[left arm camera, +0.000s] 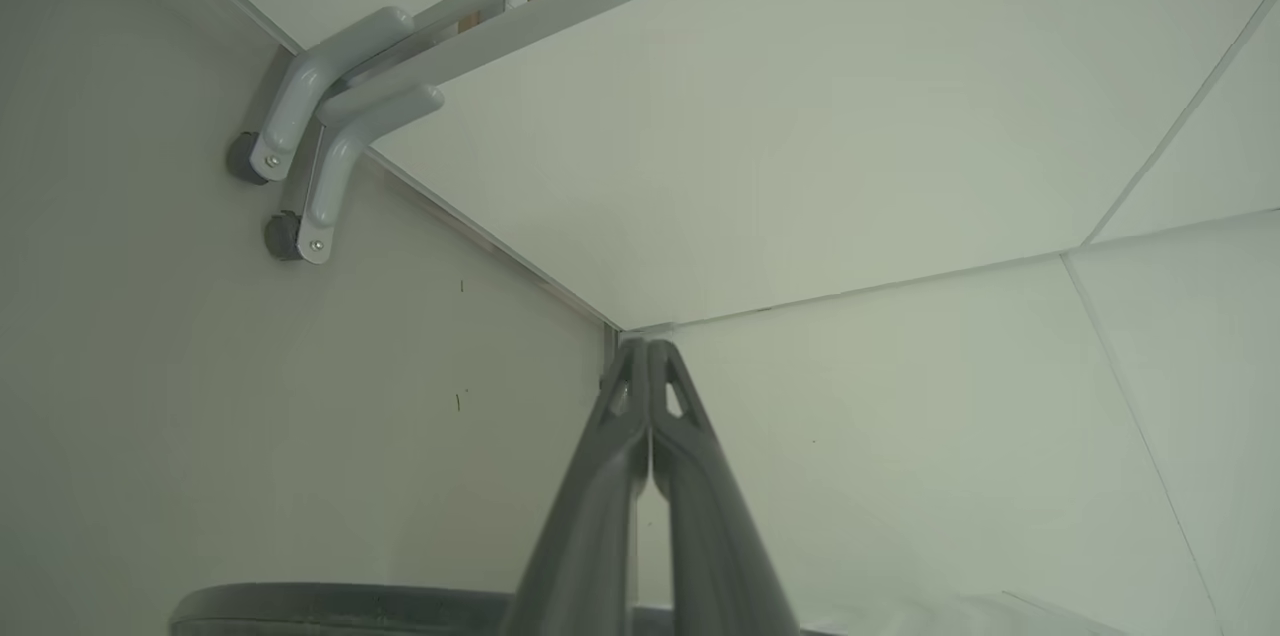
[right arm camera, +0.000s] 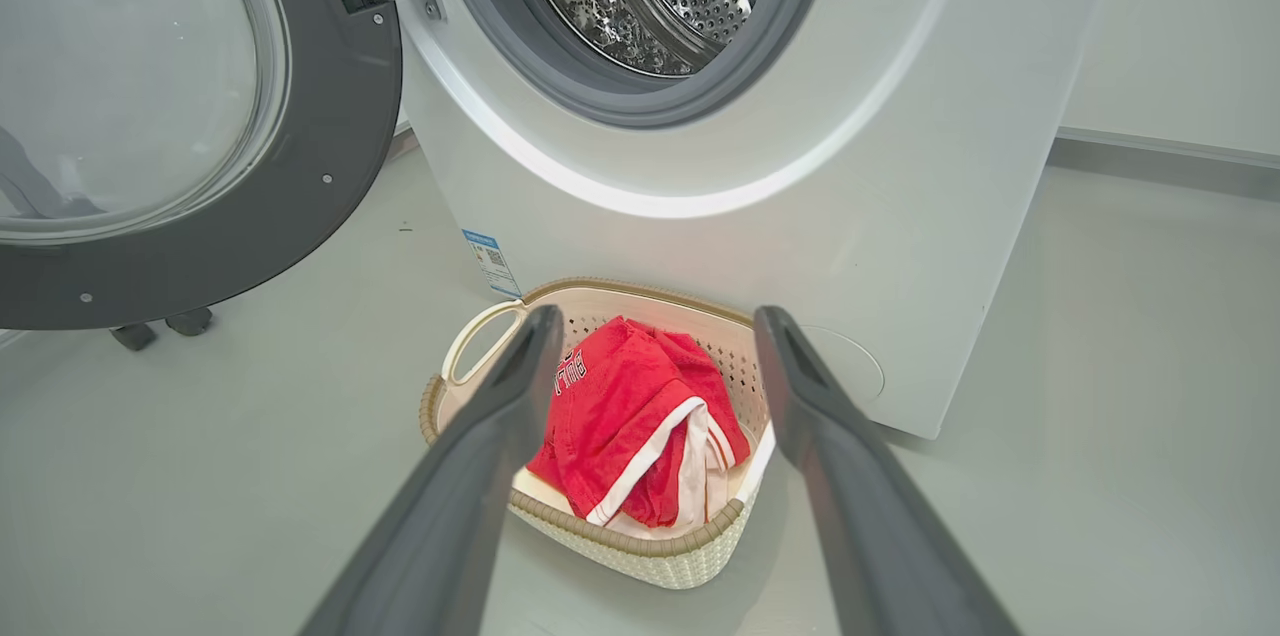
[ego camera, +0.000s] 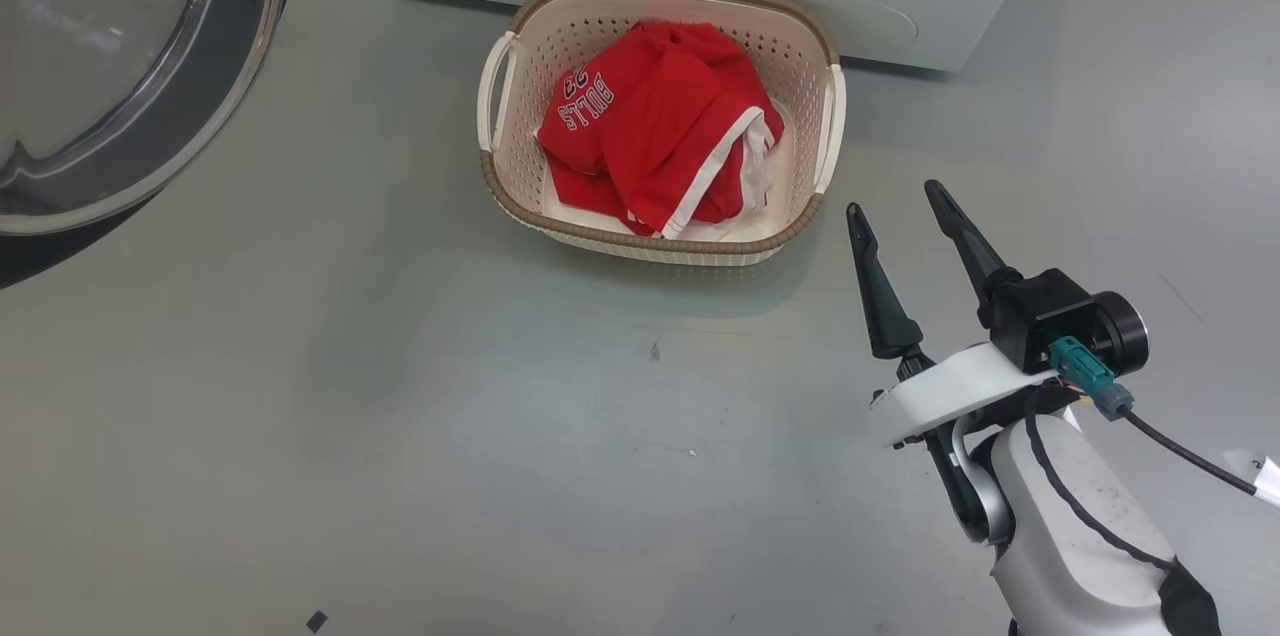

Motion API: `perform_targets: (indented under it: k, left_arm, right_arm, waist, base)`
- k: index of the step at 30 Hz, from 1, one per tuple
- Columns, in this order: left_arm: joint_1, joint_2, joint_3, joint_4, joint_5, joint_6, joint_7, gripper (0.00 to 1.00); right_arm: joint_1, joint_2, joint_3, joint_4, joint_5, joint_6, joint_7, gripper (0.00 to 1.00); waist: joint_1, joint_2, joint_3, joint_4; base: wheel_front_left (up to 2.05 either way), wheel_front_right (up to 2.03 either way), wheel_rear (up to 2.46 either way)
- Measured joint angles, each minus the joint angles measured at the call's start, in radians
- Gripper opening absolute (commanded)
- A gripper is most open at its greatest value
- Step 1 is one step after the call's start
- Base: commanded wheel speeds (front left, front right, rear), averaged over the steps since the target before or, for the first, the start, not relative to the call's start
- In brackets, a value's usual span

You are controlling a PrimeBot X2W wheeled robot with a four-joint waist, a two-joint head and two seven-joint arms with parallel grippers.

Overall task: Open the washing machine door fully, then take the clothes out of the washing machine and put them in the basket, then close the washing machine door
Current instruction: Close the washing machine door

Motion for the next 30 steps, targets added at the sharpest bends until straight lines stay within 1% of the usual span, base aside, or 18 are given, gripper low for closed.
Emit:
perform_targets:
  k: [6, 9, 21, 25, 30]
  left_arm:
    - [-0.011, 0.023, -0.004, 0.055, 0.000, 0.021, 0.049, 0.00]
    - [-0.014, 0.030, -0.028, 0.077, 0.000, 0.021, 0.081, 0.00]
    - [-0.039, 0.037, -0.070, 0.133, 0.000, 0.027, 0.180, 0.00]
    - [-0.041, 0.050, -0.087, 0.141, 0.000, 0.031, 0.217, 0.00]
    - [-0.059, 0.049, -0.105, 0.149, 0.000, 0.031, 0.256, 0.00]
  right_arm:
    - [0.000, 0.001, 0.000, 0.000, 0.000, 0.000, 0.000, 1.00]
    - [0.000, 0.002, 0.001, 0.000, 0.000, 0.000, 0.000, 1.00]
    - [-0.003, 0.006, -0.002, -0.007, 0.000, -0.003, 0.000, 1.00]
    - [-0.007, 0.006, -0.003, -0.008, 0.000, -0.003, 0.000, 1.00]
    - [-0.010, 0.006, -0.003, -0.008, 0.000, -0.003, 0.000, 1.00]
  waist:
    - [0.0000, 0.0000, 0.003, -0.013]
    - [0.0000, 0.0000, 0.005, -0.019]
    - [0.0000, 0.0000, 0.015, -0.033]
    - [0.0000, 0.0000, 0.016, -0.034]
    - [0.0000, 0.0000, 0.017, -0.033]
  base:
    - [0.00, 0.00, 0.00]
    - [0.00, 0.00, 0.00]
    - [0.00, 0.00, 0.00]
    - [0.00, 0.00, 0.00]
    - [0.00, 0.00, 0.00]
